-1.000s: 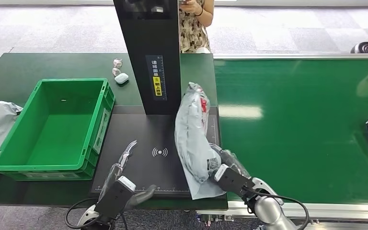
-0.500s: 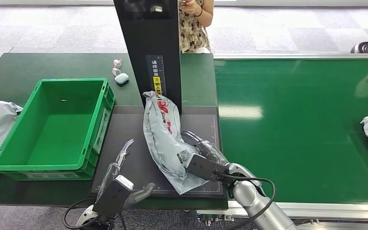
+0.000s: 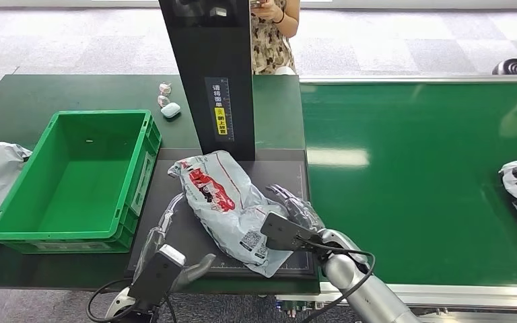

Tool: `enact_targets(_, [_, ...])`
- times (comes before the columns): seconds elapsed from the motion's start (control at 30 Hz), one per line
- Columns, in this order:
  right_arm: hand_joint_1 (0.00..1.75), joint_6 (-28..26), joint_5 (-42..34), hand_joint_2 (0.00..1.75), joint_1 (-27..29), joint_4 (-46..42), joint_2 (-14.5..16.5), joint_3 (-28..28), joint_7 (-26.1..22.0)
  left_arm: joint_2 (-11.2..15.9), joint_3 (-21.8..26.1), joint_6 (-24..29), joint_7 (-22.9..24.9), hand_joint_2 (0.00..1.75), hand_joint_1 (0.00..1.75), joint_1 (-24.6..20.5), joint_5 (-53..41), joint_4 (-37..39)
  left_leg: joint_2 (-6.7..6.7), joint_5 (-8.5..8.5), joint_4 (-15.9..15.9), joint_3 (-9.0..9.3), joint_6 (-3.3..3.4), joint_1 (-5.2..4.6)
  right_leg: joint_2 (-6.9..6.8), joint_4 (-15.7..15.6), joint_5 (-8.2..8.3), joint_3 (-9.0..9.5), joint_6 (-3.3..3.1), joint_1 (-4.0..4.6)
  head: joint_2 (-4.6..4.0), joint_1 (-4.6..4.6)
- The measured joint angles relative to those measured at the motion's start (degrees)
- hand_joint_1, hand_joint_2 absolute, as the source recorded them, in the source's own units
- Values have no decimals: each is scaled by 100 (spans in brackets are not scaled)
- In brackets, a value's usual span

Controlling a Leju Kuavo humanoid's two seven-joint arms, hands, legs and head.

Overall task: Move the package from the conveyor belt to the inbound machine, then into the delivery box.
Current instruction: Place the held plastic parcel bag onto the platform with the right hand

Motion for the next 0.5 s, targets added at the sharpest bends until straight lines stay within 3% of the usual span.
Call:
enact_targets(0.13, [0, 75, -501, 175, 138, -86, 3, -89, -481, 5, -4, -28, -4, 175, 0, -16, -222, -2, -1, 0, 1, -1, 0, 0, 0, 0, 0, -1, 0, 0, 0, 0])
enact_targets(0.3, [0, 652, -1859, 175, 448, -428, 86, -403, -1284, 50, -190, -346, -4, 175, 0, -257, -914, 27, 0, 0, 1, -2, 0, 0, -1, 0, 0, -3, 0, -1, 0, -1])
enact_targets(0.5, [0, 1068, -3293, 175, 670, -816, 274, -837, -1470, 132, -725, -797, 29, 175, 0, -977, -1475, 522, -2, 5, 2, -1, -4, -2, -2, 0, 5, -3, 0, -1, 0, 0])
